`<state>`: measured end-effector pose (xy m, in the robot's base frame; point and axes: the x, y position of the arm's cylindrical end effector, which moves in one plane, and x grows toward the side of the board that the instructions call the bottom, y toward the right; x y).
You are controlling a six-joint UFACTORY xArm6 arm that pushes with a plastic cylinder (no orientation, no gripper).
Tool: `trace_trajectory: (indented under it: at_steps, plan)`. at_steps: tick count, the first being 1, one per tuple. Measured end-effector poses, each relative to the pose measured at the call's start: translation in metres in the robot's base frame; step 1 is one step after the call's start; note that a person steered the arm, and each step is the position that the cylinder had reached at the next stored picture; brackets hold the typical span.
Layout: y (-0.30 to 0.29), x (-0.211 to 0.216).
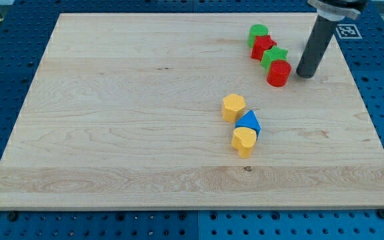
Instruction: Move the arm to the top right corner
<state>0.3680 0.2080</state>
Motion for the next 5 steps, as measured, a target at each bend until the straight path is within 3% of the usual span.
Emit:
trace_trajectory:
  at_steps: [5]
  plan:
    - [-0.014, -0.037]
